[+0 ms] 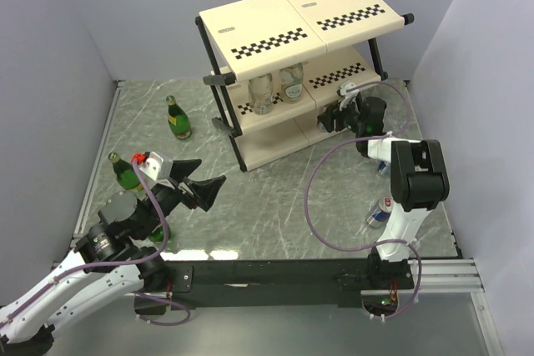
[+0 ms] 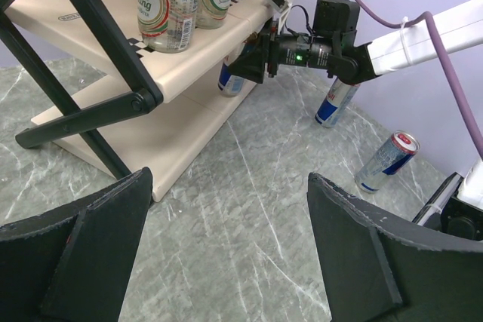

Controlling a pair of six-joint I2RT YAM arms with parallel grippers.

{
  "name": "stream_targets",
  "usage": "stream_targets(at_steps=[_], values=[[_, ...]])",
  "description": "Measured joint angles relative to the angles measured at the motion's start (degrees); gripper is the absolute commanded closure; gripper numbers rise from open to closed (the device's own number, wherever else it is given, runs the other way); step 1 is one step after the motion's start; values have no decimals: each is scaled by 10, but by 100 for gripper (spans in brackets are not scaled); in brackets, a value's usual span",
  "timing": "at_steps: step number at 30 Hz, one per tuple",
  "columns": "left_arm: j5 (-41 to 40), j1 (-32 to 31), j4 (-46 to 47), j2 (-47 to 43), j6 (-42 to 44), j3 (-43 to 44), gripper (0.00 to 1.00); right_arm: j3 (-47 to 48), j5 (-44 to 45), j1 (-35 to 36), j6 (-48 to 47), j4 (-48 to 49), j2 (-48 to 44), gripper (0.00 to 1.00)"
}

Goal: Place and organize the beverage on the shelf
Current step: Place the drink on the shelf.

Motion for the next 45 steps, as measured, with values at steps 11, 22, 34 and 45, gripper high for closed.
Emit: stream_targets(at_steps=[11,22,34,45], values=[[0,0,0,0,0,0,11,12,0,0,2,18,15,100],[0,0,0,0,0,2,11,49,-23,-5,-27,-52,26,96],[-2,0,0,0,0,4,11,56,-19,-5,-29,-54,30,84],[-4,0,0,0,0,5,11,56,-19,-5,-29,-54,30,65]])
